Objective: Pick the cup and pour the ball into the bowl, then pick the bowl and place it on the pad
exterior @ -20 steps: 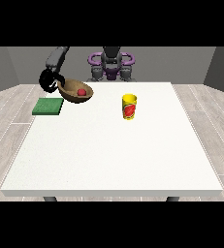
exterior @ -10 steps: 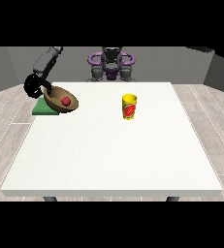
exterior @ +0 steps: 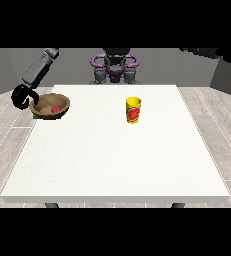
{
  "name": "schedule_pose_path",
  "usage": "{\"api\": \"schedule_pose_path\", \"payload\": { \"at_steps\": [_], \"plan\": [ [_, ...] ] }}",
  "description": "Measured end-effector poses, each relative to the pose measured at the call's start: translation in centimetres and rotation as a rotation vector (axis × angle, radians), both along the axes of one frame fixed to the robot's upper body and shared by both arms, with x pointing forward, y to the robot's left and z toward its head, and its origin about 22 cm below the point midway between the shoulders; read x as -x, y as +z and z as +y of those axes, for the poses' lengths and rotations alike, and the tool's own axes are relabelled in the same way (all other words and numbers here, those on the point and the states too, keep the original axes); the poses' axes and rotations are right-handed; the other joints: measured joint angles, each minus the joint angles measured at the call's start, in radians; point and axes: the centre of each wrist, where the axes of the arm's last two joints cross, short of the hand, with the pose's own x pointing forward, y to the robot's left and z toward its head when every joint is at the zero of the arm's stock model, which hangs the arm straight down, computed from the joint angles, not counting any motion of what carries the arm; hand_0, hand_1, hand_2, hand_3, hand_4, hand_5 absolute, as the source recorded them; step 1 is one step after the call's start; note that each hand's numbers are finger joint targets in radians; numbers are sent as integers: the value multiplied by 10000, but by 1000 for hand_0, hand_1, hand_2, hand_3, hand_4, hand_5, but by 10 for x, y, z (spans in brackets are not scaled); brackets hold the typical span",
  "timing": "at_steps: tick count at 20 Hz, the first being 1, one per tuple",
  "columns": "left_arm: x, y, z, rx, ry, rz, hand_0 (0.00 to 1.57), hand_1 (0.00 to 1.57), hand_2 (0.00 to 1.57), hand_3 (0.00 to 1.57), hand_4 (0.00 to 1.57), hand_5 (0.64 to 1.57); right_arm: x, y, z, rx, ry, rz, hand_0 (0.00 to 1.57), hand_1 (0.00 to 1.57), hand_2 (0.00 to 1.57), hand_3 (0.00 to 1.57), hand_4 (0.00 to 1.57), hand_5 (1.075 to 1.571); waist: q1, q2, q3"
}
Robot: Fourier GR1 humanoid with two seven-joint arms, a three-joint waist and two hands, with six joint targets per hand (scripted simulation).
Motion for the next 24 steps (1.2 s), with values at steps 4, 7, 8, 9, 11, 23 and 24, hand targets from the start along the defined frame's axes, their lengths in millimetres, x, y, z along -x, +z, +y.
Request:
{"api": "schedule_pose_path", "payload": {
  "at_steps": [4,7,8,9,11,23,24],
  "plan": [
    [11,8,1,-6,-93,-207,0,0,0,0,694,1556,10,5,-19,162,-149,-195,1571,1571,1571,0,988,1570,30,175,-3],
    [13,5,0,110,-18,-195,0,0,0,0,696,1555,9,2,-19,234,12,-173,1571,1571,1571,93,976,1570,-75,158,-11],
    [14,3,1,113,-4,-45,0,0,0,0,691,1557,10,1,-20,277,55,4,1571,1571,1571,355,978,1570,-97,16,-14],
    [14,3,-2,98,-64,-38,0,0,0,0,696,1556,9,0,-19,347,74,22,1571,1571,1571,460,982,1567,-74,-8,-15],
    [14,4,0,161,-135,58,0,0,0,0,683,1557,8,-6,-16,483,190,233,1571,1571,1571,822,999,1565,-70,-97,-18],
    [15,-14,15,372,86,1363,0,0,0,0,651,1538,9,-39,-3,-474,341,2210,1337,1337,1571,1060,0,1571,-249,-1435,-30],
    [17,-12,16,372,101,1299,0,0,0,0,654,1539,11,-31,-10,-586,94,2171,1033,1033,991,694,0,1562,-225,-1379,-26]
  ]
}}
